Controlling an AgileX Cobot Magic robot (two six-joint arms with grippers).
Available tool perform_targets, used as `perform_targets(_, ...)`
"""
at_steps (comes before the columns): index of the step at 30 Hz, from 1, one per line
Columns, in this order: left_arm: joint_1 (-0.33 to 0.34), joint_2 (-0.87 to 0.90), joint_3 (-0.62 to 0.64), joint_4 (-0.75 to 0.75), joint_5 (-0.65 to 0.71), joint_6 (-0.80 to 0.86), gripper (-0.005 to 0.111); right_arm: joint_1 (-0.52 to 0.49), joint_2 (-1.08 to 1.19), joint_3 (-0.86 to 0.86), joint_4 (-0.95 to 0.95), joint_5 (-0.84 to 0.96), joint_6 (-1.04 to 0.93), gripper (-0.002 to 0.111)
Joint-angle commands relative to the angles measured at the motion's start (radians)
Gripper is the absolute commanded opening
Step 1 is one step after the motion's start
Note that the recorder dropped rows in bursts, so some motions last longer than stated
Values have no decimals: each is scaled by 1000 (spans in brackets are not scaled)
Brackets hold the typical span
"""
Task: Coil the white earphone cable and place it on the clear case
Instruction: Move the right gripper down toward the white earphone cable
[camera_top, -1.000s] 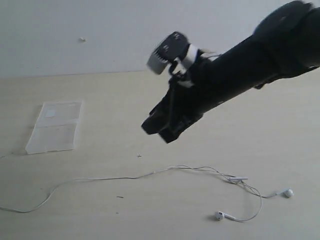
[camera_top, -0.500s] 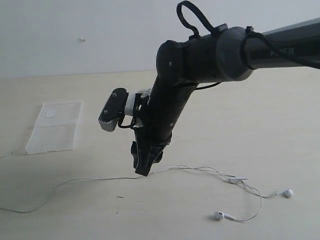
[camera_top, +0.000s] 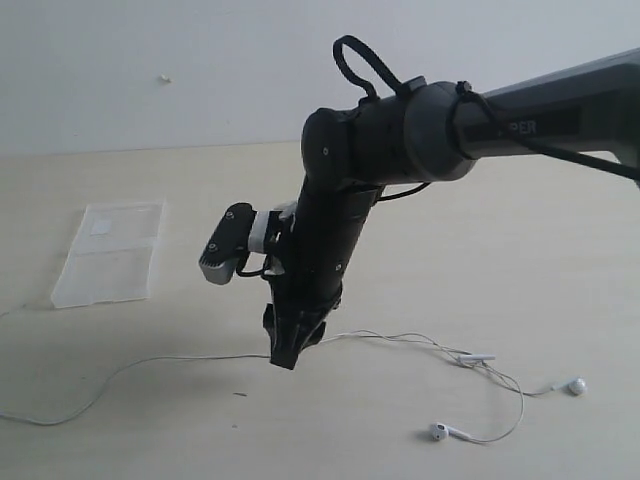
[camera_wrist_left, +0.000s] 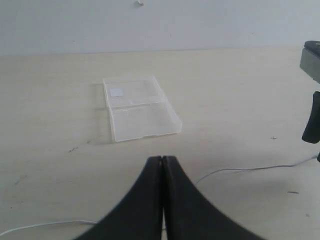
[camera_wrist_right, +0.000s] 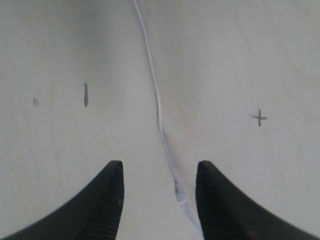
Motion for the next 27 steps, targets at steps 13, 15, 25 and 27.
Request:
perform_targets(13, 2, -5, 0, -1, -4, -1, 0, 92, 59, -121, 234, -98, -110, 46)
perform_targets(15, 2, -5, 0, -1, -4, -1, 0, 94, 74, -150, 236, -98, -107, 46)
perform_targets(25, 2, -5, 0, -1, -4, -1, 0, 94, 151, -205, 302, -137, -127, 46)
perform_targets(27, 2, -5, 0, -1, -4, -1, 0, 94, 153, -205, 310, -139, -137, 46)
